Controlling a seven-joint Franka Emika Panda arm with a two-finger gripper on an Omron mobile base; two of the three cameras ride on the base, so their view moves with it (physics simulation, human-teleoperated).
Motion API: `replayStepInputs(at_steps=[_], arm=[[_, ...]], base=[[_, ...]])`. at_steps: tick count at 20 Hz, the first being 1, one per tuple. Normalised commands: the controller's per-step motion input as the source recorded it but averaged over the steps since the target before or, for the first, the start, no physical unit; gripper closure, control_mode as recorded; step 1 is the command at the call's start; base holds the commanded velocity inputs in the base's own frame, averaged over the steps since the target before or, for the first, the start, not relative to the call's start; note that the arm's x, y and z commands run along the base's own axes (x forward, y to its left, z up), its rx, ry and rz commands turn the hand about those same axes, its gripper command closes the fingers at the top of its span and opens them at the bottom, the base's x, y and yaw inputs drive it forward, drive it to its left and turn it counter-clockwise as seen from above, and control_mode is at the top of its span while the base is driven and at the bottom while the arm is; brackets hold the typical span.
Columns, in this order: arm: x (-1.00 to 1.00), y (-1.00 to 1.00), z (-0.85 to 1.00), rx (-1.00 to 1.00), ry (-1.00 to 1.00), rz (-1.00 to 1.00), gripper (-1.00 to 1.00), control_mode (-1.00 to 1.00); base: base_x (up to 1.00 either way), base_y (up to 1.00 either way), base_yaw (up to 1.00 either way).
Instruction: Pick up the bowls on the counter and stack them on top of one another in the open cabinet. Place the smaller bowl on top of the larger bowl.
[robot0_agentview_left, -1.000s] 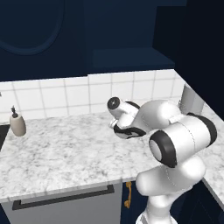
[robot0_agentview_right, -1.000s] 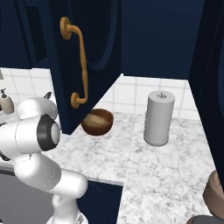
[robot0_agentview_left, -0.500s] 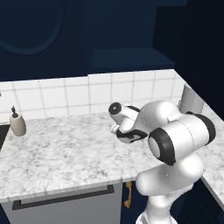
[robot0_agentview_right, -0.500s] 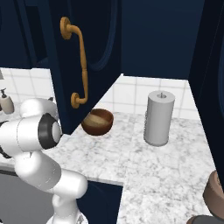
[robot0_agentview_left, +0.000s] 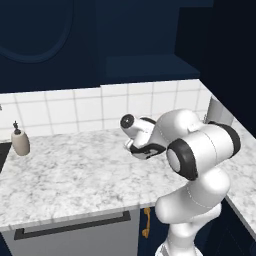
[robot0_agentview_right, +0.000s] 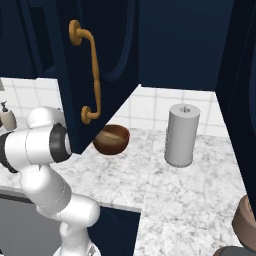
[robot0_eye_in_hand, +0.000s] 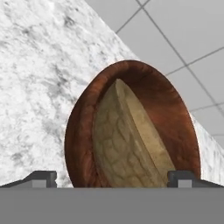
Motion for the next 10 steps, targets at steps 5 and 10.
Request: replayStepInputs(at_steps=[5,10], arm=[[-0.08,-0.01,-0.05,0.0,-0.03,0.0,-1.0,-1.0],[0.0,-0.14,-0.34,0.0,0.1,0.0,-1.0,-1.0]], base=[[0.0,0.0,0.0],[0.0,0.0,0.0]])
